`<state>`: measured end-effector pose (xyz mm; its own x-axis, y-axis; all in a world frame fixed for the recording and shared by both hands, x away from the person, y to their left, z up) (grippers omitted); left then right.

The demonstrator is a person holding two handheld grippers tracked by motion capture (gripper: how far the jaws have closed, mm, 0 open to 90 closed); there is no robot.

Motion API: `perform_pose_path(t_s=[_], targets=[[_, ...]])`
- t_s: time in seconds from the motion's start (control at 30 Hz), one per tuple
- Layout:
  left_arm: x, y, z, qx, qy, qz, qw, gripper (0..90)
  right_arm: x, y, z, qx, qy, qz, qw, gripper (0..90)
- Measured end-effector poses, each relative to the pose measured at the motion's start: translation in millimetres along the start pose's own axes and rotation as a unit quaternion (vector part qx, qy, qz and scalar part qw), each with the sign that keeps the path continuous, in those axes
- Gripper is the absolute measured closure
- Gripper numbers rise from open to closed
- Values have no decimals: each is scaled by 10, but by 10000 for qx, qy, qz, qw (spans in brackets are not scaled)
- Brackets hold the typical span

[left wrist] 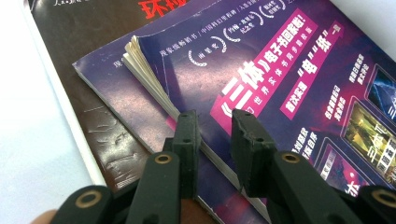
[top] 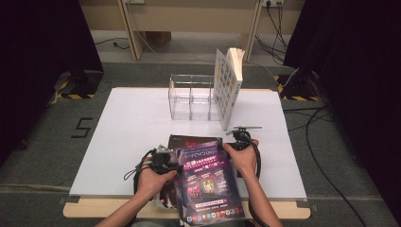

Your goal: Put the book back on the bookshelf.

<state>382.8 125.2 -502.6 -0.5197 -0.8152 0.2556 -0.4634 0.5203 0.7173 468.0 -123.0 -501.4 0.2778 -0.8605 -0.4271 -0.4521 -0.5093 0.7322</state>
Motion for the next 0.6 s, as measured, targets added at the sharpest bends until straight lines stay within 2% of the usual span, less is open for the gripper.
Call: perform_pose_path(t_s=[0.17,0.37,0.6], targets=[[11,-3,-10,-42,-40,-57,10000,718,-4,50,-27,15,-47,-14,10000,665],[11,-4,-11,-42,-39,-63,10000,719,-55,133,-51,48,58,68,9999,704],[8,-3,-11,-43,-38,-69,10000,719,-99,253,-88,206,35,-314,9993,724]])
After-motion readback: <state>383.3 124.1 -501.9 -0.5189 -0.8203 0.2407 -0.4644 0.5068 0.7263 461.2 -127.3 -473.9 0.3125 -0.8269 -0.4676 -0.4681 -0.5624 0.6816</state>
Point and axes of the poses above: each handheld gripper's, and its own axes: y roughly backward along the jaws, z roughly out of its underside, x roughly to its right, the point moved 4 cm from there along -y, roughly forward along the jaws, and after that the axes turned 1 degree about y, right-handed, at the moved point
